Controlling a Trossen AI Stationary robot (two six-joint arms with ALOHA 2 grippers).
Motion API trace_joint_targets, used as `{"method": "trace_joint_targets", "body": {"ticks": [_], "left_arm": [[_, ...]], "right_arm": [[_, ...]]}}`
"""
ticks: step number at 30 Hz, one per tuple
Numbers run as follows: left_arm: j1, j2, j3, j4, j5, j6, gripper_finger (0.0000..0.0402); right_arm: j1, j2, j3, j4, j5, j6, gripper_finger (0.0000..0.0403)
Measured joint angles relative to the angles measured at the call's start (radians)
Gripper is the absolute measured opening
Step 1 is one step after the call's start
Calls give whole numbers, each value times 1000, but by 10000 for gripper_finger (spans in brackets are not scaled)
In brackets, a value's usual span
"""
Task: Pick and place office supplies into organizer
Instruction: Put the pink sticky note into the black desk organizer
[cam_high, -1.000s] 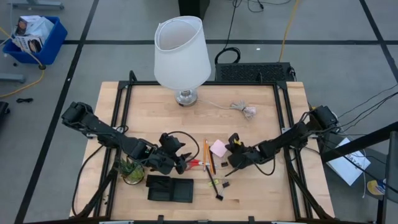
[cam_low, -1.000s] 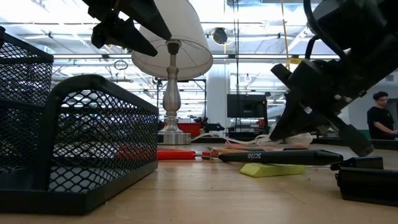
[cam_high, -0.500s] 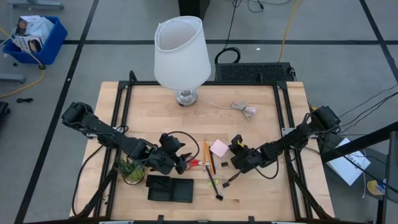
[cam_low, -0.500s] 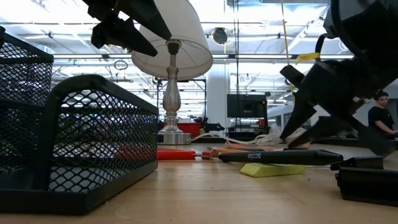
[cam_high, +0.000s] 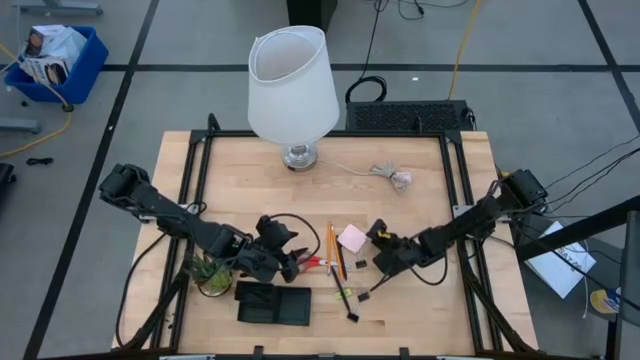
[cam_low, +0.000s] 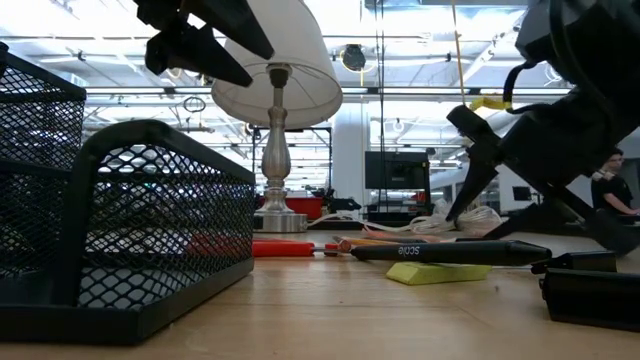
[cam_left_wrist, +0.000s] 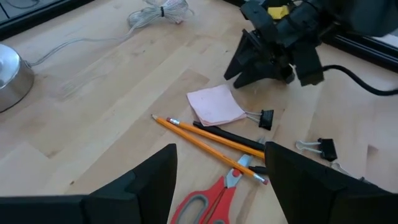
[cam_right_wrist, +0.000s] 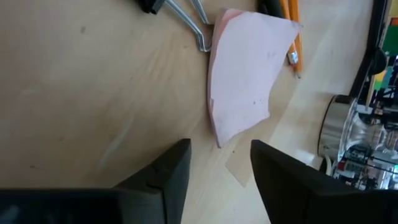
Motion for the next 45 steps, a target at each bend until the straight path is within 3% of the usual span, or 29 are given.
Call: {"method": "trace_joint_targets", "body": {"ticks": [7,19,23,27,29,32,36,45], "left_arm": [[-5,0,0,0,0,5,243],[-11,0,0,20,14,-2,243],[-21,0,0,53,20,12,243],[-33,0,0,55,21,7,243],[-38,0,0,55,20,5,243],[-40,0,0,55,20,5,243],[-39,0,0,55,11,1,243],[-39,0,0,56,10,8,243]], "right_arm": [[-32,0,0,57,-15,-64,154],[-104,7,0,147,-146,-174,137],[-118,43,0,175,-162,-159,96],[-120,56,2,202,-185,-120,20],[-117,56,0,218,-182,-104,9],[-105,57,1,258,-142,-63,3],[-69,56,0,295,4,-75,2],[32,6,45,281,163,-67,1]]}}
